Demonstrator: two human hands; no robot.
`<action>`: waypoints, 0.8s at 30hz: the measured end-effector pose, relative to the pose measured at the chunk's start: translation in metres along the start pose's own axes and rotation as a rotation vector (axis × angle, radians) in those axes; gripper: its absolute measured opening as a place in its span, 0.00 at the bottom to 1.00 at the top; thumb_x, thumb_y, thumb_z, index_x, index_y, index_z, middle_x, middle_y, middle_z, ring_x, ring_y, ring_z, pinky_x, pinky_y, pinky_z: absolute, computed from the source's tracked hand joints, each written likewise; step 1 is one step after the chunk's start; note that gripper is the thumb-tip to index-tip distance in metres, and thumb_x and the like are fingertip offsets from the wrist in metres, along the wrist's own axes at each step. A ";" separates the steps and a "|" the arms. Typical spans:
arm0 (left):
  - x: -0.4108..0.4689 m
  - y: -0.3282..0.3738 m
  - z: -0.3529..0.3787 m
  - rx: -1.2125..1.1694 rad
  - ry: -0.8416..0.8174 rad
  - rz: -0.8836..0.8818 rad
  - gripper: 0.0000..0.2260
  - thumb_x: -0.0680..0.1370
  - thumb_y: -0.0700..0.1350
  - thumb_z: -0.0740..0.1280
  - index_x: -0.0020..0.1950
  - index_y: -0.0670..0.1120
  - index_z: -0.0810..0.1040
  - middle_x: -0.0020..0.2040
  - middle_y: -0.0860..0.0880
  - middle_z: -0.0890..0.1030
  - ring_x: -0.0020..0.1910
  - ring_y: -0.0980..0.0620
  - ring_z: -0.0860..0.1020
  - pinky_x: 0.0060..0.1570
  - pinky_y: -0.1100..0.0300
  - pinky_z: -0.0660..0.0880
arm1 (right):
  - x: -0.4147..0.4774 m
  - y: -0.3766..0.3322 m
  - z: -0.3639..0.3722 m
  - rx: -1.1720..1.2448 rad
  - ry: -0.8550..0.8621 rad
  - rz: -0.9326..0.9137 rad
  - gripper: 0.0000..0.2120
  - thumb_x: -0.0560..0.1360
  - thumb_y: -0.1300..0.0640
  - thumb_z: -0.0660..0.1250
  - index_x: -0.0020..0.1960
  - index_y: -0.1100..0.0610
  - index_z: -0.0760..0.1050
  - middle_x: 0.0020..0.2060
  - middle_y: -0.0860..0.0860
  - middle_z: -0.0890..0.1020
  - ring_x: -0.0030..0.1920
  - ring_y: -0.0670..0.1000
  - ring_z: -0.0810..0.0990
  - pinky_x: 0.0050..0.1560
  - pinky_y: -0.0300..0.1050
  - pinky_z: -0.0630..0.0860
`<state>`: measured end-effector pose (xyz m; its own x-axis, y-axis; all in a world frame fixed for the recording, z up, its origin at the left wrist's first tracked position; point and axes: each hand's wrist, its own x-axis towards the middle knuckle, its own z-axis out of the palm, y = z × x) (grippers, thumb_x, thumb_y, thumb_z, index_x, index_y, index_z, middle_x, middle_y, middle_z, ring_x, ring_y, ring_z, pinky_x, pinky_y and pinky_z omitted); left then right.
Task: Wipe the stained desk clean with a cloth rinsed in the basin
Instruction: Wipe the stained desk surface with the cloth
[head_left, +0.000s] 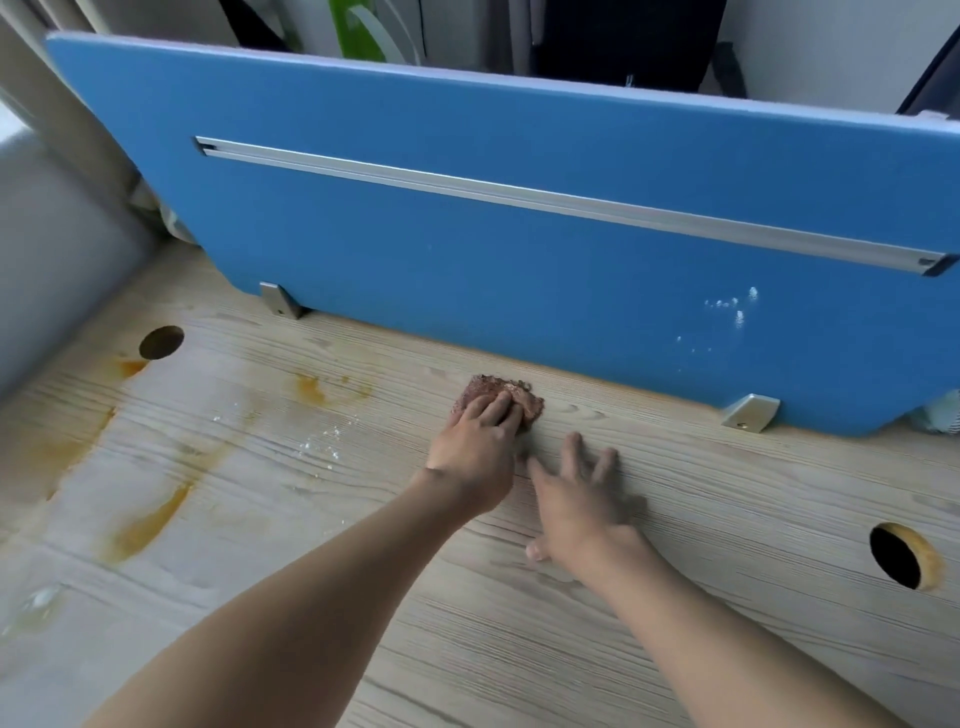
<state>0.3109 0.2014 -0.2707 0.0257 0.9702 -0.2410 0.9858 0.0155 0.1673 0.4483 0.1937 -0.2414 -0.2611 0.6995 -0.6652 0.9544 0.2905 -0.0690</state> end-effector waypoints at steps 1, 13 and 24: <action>-0.007 -0.002 0.004 0.011 0.024 0.028 0.28 0.82 0.49 0.58 0.81 0.49 0.54 0.82 0.51 0.53 0.79 0.48 0.53 0.77 0.54 0.52 | 0.000 -0.001 0.000 -0.008 0.007 0.001 0.47 0.71 0.45 0.76 0.78 0.40 0.49 0.79 0.55 0.36 0.76 0.72 0.39 0.65 0.79 0.61; -0.055 -0.015 0.010 -0.358 0.181 -0.083 0.19 0.72 0.34 0.65 0.61 0.46 0.82 0.55 0.46 0.80 0.55 0.45 0.74 0.53 0.55 0.73 | -0.005 -0.006 -0.004 0.018 0.055 0.039 0.45 0.69 0.45 0.77 0.76 0.41 0.52 0.77 0.56 0.47 0.76 0.67 0.49 0.69 0.70 0.62; -0.219 -0.138 -0.067 -1.993 0.491 -0.509 0.11 0.82 0.39 0.61 0.60 0.35 0.77 0.50 0.38 0.80 0.48 0.41 0.79 0.43 0.52 0.77 | -0.066 -0.183 -0.021 0.824 0.011 -0.550 0.16 0.78 0.49 0.68 0.64 0.52 0.75 0.48 0.51 0.82 0.50 0.52 0.83 0.44 0.41 0.74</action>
<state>0.1581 0.0033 -0.1769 -0.4849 0.7619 -0.4293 -0.5809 0.0864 0.8094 0.2875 0.1085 -0.1694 -0.6957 0.6104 -0.3787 0.5009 0.0344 -0.8648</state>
